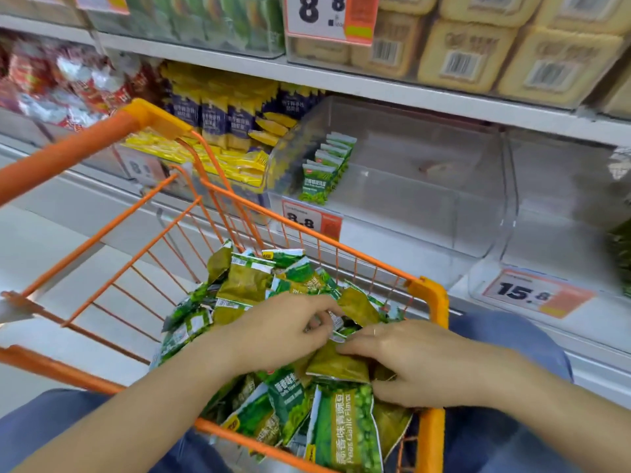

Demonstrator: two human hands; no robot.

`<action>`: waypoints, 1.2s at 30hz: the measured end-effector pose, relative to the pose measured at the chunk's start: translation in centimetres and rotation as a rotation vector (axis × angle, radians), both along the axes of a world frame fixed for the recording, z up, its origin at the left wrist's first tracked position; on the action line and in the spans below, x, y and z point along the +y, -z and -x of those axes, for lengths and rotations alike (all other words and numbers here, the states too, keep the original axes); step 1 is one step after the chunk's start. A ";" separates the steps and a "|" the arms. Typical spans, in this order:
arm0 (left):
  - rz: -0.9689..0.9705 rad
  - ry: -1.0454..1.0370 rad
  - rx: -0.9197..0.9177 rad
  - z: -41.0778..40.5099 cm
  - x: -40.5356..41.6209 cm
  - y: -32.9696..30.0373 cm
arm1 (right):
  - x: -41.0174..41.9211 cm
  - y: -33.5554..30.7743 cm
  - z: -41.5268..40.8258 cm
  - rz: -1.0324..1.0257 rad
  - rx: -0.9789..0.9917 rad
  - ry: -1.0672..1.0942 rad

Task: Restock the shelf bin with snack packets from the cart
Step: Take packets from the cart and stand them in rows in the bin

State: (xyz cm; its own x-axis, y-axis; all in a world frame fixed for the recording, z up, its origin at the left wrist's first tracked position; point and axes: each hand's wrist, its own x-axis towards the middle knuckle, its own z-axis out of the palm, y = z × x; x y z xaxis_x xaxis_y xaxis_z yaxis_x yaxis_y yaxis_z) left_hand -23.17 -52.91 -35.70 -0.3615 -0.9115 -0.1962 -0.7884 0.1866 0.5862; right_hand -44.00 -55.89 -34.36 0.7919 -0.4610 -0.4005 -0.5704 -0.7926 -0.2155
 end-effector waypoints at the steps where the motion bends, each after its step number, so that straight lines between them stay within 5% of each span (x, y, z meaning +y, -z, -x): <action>1: 0.010 -0.056 0.036 -0.3 -0.1 0.0 | -0.2 -0.1 0.1 -0.013 -0.081 0.066; 7: -0.217 -0.399 0.538 -1.2 -0.8 -2.7 | -1.2 0.2 0.6 -0.159 -0.590 0.425; 14: -0.287 -0.168 0.552 2.5 -0.5 -4.3 | -1.0 -1.6 2.0 -0.477 -0.945 0.681; 20: -0.233 -0.083 0.599 10.8 -4.2 -7.2 | -0.5 -3.6 8.9 -0.261 -1.212 0.827; 28: -0.153 0.076 0.599 27.1 -8.9 -7.6 | 0.1 -3.7 24.2 0.165 -1.252 1.095; 33: -0.114 0.140 0.676 35.0 -11.8 -7.1 | -1.2 -4.1 30.7 -0.017 -1.279 1.150; 36: -0.088 0.034 0.778 39.0 -13.1 -6.6 | -2.9 -4.6 32.9 0.129 -1.256 1.175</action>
